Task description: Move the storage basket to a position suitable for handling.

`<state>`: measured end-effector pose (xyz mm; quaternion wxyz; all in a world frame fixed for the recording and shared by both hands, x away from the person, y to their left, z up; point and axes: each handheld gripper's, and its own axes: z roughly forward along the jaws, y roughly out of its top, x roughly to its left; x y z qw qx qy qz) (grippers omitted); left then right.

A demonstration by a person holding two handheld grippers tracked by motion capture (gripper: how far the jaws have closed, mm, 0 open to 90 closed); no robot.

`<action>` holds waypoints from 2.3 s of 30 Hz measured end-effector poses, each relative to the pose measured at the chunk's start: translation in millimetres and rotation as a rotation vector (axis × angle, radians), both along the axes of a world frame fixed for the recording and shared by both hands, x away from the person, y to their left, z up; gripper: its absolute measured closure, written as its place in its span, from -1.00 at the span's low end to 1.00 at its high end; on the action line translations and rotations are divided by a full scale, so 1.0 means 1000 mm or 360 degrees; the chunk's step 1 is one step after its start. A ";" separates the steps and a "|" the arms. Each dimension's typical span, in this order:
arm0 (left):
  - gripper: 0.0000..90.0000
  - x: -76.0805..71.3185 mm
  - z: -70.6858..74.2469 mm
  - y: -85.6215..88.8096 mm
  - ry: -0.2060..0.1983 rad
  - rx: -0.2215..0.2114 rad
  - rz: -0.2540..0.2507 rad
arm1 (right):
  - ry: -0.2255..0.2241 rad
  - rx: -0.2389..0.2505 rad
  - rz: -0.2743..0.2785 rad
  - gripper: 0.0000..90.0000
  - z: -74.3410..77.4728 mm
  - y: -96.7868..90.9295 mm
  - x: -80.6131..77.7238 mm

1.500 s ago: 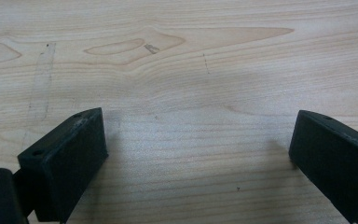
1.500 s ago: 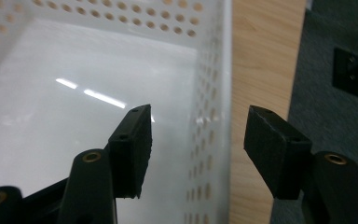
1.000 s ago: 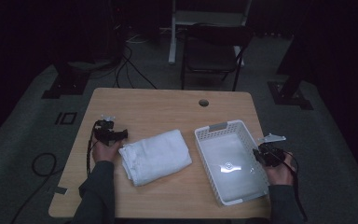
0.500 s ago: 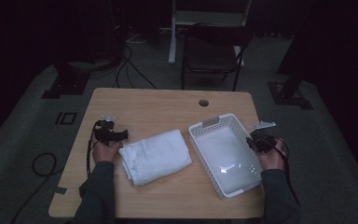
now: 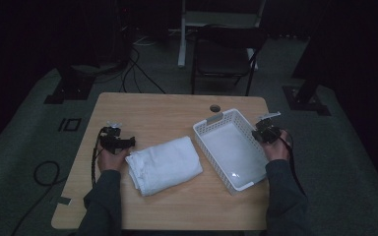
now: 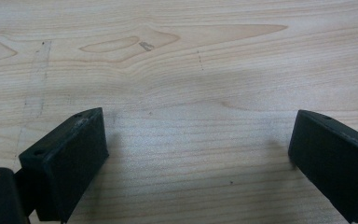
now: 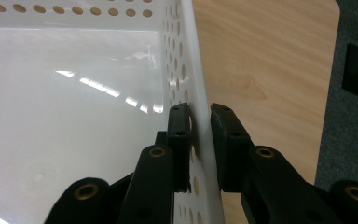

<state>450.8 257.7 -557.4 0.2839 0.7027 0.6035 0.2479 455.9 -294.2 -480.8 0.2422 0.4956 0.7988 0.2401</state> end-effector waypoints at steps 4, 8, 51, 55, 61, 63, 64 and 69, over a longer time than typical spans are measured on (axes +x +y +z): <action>-0.91 0.000 0.000 0.000 0.0003 0.0002 -0.0002 | -0.0021 0.0013 -0.0008 0.74 -0.001 0.002 0.011; -0.91 0.000 0.000 0.000 0.0001 0.0001 -0.0002 | -0.0059 0.0019 -0.0017 0.54 0.002 0.005 0.008; -0.91 -0.001 0.000 0.000 0.0001 0.0001 -0.0006 | 0.0007 -0.0123 -0.0007 0.66 -0.001 0.000 -0.005; -0.91 -0.001 0.000 0.000 0.0002 0.0002 -0.0006 | 0.0004 -0.0108 0.0021 0.66 -0.001 0.009 0.009; -0.91 -0.001 0.000 0.000 0.0002 0.0002 -0.0006 | -0.0016 -0.0103 -0.0001 0.48 0.000 0.018 0.016; -0.91 -0.001 0.000 0.000 0.0001 0.0001 -0.0007 | -0.0032 -0.0062 -0.0026 0.27 0.003 0.019 0.010; -0.91 -0.001 0.000 0.000 0.0001 0.0001 -0.0006 | -0.0046 -0.0062 -0.0039 0.19 0.004 0.019 0.006; -0.91 -0.001 0.000 0.000 0.0002 0.0003 -0.0008 | -0.0147 -0.0041 -0.0105 -0.18 0.015 0.019 -0.026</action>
